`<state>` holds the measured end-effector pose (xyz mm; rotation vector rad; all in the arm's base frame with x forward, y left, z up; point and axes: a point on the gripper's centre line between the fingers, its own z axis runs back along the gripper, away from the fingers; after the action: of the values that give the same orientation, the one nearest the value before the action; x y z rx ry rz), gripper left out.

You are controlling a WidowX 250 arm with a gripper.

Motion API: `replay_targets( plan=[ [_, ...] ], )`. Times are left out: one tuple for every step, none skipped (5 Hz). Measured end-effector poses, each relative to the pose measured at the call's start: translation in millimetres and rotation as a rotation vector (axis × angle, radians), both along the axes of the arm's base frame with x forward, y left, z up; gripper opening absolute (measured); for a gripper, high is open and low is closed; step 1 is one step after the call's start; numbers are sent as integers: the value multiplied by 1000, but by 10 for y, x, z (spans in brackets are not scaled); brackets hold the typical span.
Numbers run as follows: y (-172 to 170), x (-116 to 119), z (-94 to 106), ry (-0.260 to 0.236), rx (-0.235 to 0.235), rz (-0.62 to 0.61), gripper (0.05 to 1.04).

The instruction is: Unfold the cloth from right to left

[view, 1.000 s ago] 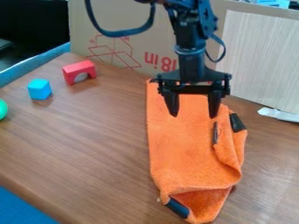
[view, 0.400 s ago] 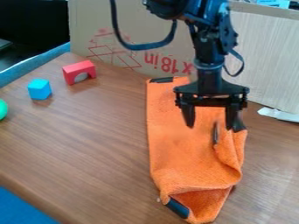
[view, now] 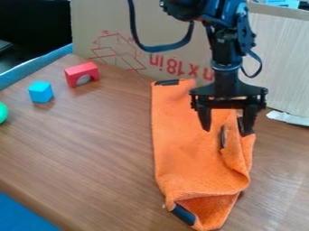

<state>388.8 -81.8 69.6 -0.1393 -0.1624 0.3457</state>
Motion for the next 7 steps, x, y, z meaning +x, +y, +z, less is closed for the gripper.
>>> replay_targets(
  plan=[
    [12,23,-76,14,13,1,1001],
    [28,35,-75,6,24,-3,949],
    [41,25,-180,23,33,0,733],
    [52,6,-213,25,41,7,430],
    [24,-21,-248,21,55,-5,187],
    [21,-56,-253,22,52,-6,83],
    [-14,-114,-198,43,30,-25,62]
  ],
)
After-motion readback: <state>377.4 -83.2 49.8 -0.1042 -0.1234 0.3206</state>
